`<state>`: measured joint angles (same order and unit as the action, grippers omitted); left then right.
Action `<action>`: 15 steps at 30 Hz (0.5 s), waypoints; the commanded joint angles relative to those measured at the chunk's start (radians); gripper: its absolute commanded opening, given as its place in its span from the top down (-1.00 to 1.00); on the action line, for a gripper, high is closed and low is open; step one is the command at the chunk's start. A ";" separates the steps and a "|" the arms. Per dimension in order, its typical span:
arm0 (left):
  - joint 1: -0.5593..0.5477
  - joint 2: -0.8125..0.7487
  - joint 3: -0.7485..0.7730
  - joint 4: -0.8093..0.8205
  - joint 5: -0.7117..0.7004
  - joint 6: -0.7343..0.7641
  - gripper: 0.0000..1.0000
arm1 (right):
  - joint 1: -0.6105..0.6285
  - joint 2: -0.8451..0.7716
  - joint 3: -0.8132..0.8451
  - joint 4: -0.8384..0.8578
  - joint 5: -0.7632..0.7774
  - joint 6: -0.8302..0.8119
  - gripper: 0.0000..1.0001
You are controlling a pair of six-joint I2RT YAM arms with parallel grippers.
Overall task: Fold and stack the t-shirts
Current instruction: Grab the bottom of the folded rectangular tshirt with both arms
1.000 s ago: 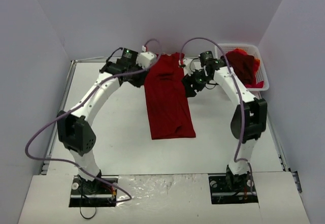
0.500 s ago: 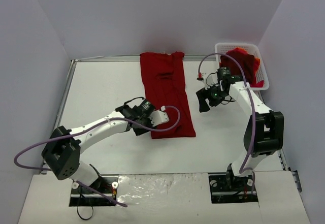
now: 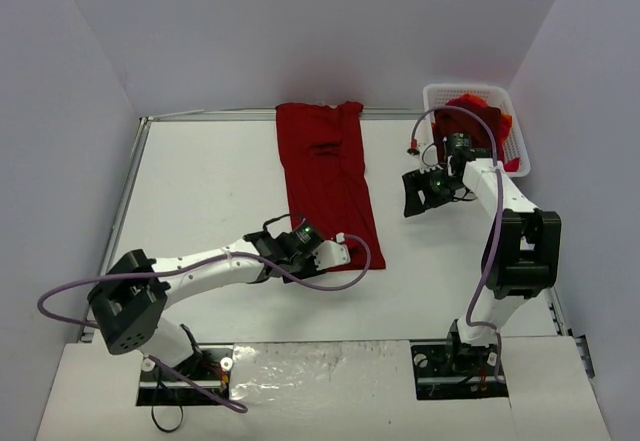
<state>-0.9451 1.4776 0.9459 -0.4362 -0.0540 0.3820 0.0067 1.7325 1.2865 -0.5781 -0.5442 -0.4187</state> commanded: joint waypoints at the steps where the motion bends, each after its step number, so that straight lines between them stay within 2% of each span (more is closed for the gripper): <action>1: -0.009 0.029 -0.006 0.073 -0.014 -0.014 0.21 | -0.022 -0.028 0.023 -0.009 -0.028 0.011 -0.28; 9: -0.058 0.122 -0.002 0.123 -0.013 -0.032 0.19 | -0.037 -0.017 0.031 -0.016 -0.011 0.021 -0.29; 15: -0.060 0.127 0.008 0.123 0.017 -0.048 0.19 | -0.040 -0.017 0.027 -0.016 -0.014 0.012 -0.29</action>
<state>-1.0016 1.6161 0.9344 -0.3302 -0.0486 0.3565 -0.0265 1.7306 1.2865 -0.5747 -0.5484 -0.4076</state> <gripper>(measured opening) 0.403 0.644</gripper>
